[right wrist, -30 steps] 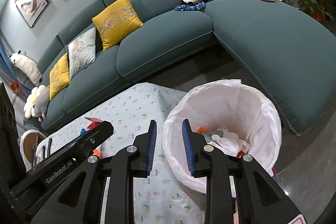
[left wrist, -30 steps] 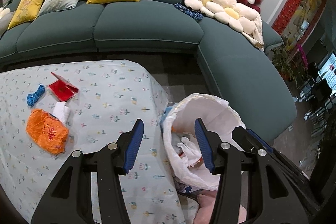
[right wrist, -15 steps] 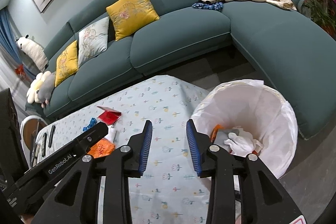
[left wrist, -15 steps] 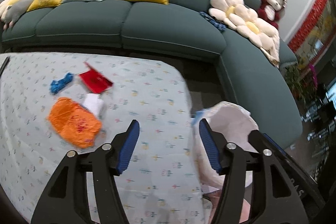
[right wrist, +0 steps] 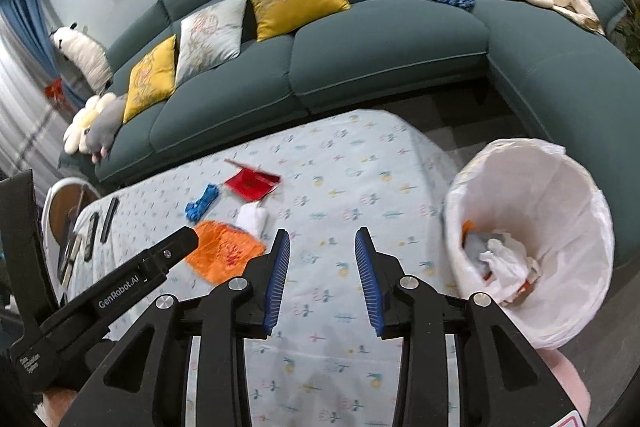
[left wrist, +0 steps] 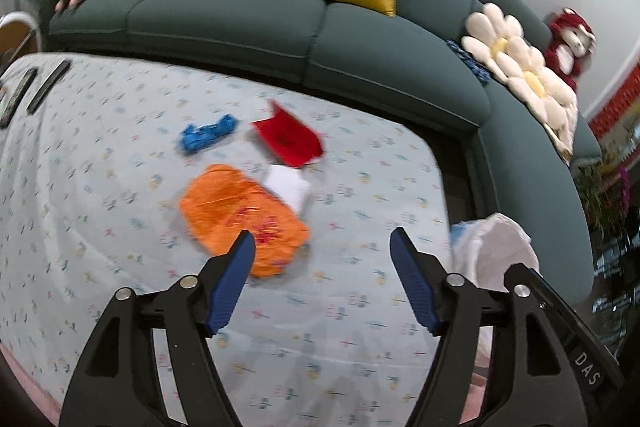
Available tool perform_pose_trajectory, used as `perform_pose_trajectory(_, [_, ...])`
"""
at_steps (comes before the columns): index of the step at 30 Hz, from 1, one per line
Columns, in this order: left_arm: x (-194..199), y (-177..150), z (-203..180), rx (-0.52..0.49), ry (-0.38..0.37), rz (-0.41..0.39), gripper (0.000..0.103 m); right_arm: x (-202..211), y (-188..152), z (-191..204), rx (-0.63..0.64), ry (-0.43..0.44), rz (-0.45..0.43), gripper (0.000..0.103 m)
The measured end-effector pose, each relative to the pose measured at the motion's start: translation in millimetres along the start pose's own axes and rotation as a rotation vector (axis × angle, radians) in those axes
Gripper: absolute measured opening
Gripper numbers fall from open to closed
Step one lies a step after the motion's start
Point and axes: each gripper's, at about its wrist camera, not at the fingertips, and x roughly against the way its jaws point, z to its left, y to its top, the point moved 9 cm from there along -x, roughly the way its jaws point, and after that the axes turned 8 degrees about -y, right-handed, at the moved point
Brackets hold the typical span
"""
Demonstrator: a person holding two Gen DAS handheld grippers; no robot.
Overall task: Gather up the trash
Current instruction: 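Move both open grippers back over the table toward the orange plastic bag, then grasp the orange plastic bag with the left gripper while the right gripper grasps white tissue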
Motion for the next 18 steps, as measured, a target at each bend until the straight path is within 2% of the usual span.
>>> perform_pose_trajectory(5, [-2.7,-2.3,44.4,0.054,0.046,0.006,0.073,-16.4,-10.1,26.2,0.034,0.009,0.032,0.034])
perform_pose_trajectory(10, [-13.5,-4.9,88.1,0.117,0.072,0.036,0.074,-40.6,-20.3,50.6,0.067,0.014,0.078,0.034])
perform_pose_trajectory(13, [-26.6,-4.9,105.7,0.151,0.071,0.069,0.075,-58.3,-23.5,65.8,0.086,0.017,0.107,0.035])
perform_pose_trajectory(15, [-35.6,-3.9,113.6,0.168,0.067,0.085,0.075,-71.9,-24.0,76.3,0.089,0.02,0.126,0.04])
perform_pose_trajectory(18, [-52.2,-1.3,122.8,0.194,0.047,0.114,0.075,-94.4,-23.2,88.4,0.089,0.021,0.157,0.041])
